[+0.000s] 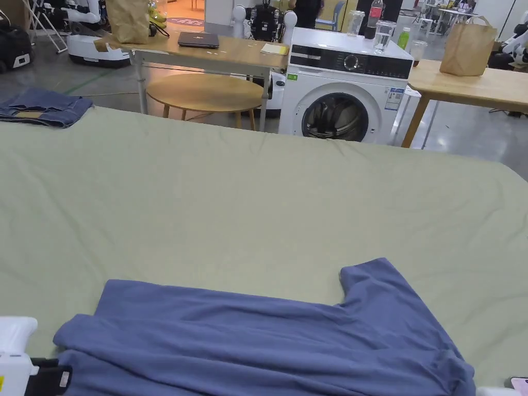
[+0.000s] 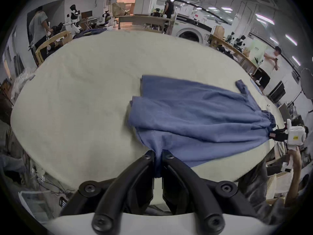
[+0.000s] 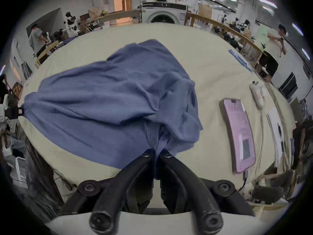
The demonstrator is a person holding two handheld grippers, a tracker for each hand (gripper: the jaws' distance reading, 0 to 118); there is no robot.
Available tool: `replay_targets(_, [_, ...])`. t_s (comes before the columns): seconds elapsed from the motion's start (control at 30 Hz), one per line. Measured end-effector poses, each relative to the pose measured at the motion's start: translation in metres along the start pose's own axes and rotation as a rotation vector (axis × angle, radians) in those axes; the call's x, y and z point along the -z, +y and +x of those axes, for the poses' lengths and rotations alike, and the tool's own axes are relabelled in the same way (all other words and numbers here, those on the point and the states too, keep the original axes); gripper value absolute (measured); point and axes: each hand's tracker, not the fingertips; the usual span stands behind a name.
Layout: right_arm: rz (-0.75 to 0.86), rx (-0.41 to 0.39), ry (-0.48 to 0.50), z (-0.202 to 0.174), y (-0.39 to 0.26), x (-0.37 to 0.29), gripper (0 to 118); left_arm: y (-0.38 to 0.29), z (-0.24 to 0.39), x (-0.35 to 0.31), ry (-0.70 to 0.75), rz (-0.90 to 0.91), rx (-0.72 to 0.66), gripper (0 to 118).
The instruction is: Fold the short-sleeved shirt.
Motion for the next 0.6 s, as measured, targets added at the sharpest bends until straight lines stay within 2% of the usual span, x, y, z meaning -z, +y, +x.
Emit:
replay_targets(0.1, [0.006,0.035,-0.001,0.001,-0.004,0.015,5,-0.011,-0.004,0.024,0.009,-0.023,-0.012,1])
replay_targets(0.17, [0.005,0.025,-0.007,-0.002,0.0,0.018,7,-0.015,-0.003,0.036,0.019,-0.04,-0.009,1])
replay_targets(0.23, [0.022,-0.018,-0.02,-0.003,0.003,0.01,15,-0.011,-0.001,0.033,0.025,-0.031,-0.023,1])
replay_targets(0.27, [0.023,-0.033,-0.024,-0.003,0.004,0.008,25,-0.008,0.0,0.03,0.025,-0.031,-0.028,2])
replay_targets(0.3, [0.029,-0.044,-0.04,-0.006,0.007,0.002,45,-0.004,0.001,0.026,0.024,-0.029,-0.034,6])
replay_targets(0.33, [0.054,-0.056,-0.07,-0.007,0.009,-0.005,54,-0.001,0.002,0.022,0.024,-0.026,-0.04,17])
replay_targets(0.37, [0.086,-0.054,-0.09,-0.008,0.011,-0.012,55,0.003,0.003,0.017,0.017,-0.015,-0.043,29])
replay_targets(0.4, [0.117,-0.042,-0.103,-0.009,0.014,-0.019,55,0.007,0.005,0.013,0.015,0.005,-0.045,34])
replay_targets(0.5, [0.228,0.004,-0.106,-0.015,0.027,-0.04,55,0.019,0.011,-0.002,-0.012,0.113,-0.078,38])
replay_targets(0.6, [0.407,0.031,-0.111,-0.031,0.037,-0.054,55,0.031,0.027,-0.016,-0.046,0.278,-0.049,40])
